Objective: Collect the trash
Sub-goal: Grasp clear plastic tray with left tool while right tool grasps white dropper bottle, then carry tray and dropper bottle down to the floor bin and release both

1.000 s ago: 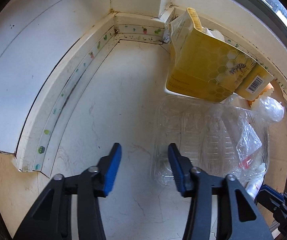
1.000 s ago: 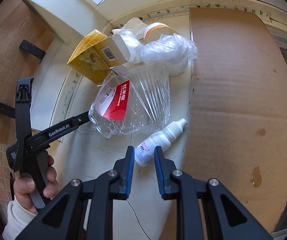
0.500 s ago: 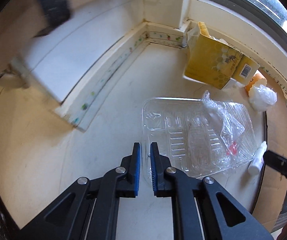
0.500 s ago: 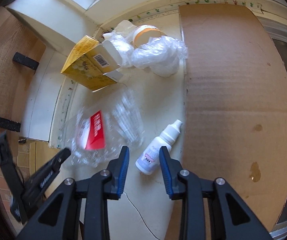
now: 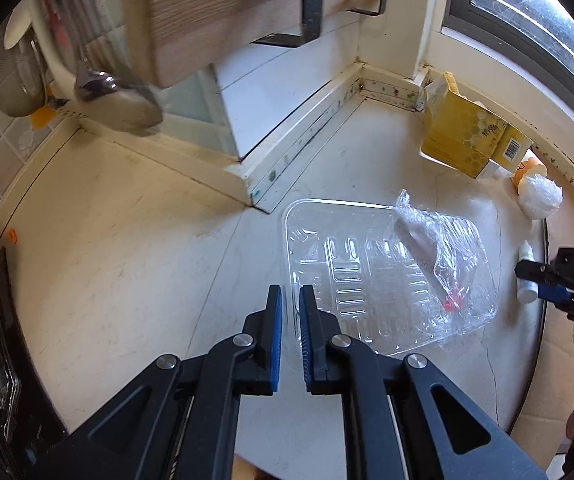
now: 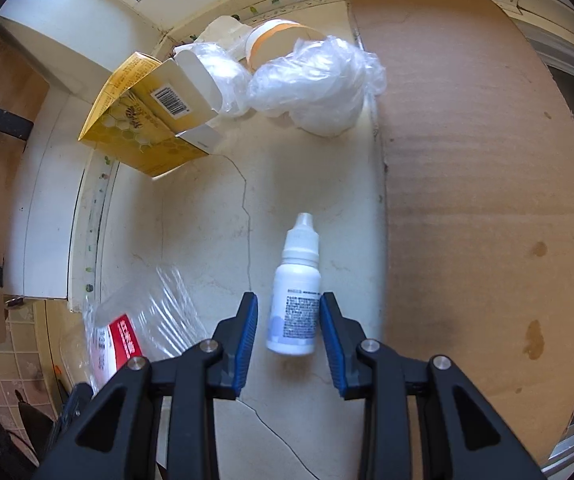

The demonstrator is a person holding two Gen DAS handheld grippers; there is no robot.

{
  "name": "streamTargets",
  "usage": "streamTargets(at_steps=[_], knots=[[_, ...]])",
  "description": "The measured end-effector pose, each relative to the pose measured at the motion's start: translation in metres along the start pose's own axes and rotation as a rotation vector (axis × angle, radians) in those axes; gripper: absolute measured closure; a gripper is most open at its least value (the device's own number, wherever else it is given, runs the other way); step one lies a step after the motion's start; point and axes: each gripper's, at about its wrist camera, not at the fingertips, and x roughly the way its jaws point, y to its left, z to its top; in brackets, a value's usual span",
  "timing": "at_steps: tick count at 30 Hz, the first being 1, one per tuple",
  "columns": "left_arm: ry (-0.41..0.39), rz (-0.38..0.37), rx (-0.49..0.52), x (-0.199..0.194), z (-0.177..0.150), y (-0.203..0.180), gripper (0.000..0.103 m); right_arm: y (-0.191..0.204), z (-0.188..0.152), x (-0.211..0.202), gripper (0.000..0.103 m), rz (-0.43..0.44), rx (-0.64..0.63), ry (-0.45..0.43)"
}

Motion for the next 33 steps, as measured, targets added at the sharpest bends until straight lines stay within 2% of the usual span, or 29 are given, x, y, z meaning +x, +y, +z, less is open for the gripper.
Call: streamTargets(at_steps=[3,5,10,19,25,33], knots=[[0.004,0.011,-0.019,-0.007,-0.007,0.011,0.097,0.01,-0.004,0.001,0.071,-0.04,-0.052,-0.019],[0.006,0.017,-0.032,-0.011,-0.011,0.016,0.097,0.016,-0.009,0.003,0.077,-0.055,-0.088,-0.021],[0.002,0.036,-0.059,-0.025,-0.023,0.029,0.098,0.021,-0.023,-0.003,0.079,-0.038,-0.152,-0.031],[-0.04,0.061,-0.072,-0.065,-0.049,0.041,0.099,0.026,-0.064,-0.041,0.079,0.043,-0.258,-0.049],[-0.089,0.047,-0.047,-0.107,-0.071,0.049,0.099,0.022,-0.11,-0.069,0.079,0.092,-0.297,-0.056],[-0.178,-0.019,0.042,-0.173,-0.118,0.07,0.099,0.016,-0.188,-0.111,0.079,0.112,-0.288,-0.124]])
